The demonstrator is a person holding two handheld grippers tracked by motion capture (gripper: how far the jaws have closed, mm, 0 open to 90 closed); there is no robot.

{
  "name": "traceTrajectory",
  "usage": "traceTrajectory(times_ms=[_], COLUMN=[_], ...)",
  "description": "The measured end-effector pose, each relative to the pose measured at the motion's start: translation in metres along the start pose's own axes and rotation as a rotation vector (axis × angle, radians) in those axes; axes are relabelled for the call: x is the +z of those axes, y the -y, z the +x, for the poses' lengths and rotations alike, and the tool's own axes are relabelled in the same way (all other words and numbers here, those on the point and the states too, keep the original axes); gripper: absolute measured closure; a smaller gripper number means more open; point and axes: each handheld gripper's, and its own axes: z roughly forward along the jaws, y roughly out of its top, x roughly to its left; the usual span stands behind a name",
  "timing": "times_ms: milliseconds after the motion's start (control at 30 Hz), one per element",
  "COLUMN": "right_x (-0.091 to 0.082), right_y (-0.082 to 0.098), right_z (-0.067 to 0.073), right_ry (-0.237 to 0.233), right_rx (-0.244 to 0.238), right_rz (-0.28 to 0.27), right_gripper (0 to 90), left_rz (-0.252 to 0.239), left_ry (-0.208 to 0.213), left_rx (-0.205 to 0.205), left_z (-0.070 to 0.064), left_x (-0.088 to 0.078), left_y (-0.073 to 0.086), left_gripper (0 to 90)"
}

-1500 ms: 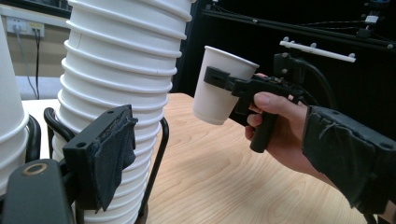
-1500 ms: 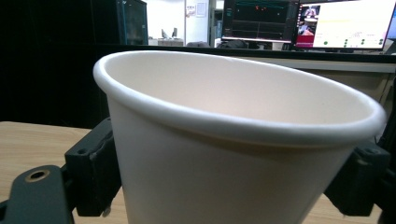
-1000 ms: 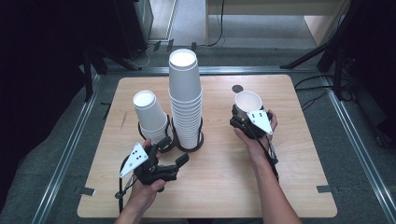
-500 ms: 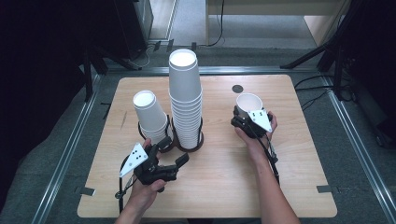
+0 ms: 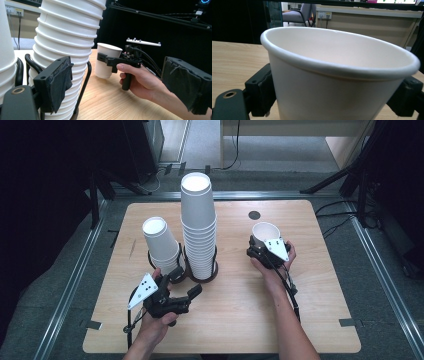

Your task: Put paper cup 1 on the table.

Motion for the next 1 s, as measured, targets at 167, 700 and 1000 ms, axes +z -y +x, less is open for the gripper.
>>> traceTrajectory(times_ms=[167,700,1000], right_x=[-0.0001,-0.0007,-0.0008], right_y=[0.0011,0.0064,0.0084], right_z=[0.0017,-0.0014,-0.0031], right_ry=[0.000,-0.006,-0.013], right_rx=[-0.003,0.007,-0.006], right_rz=[0.015,0.041,0.055], right_gripper=[11.8,11.3,11.0], left_rz=[0.002,0.002,0.003], left_ry=[-0.004,-0.006,-0.010], left_rx=[0.003,-0.001,0.002], left_z=[0.0006,0.0002,0.0009], left_x=[-0.0003,0.0003,0.0003], left_y=[0.0000,0.0006,0.0007], left_gripper=[10.1,10.0,10.0])
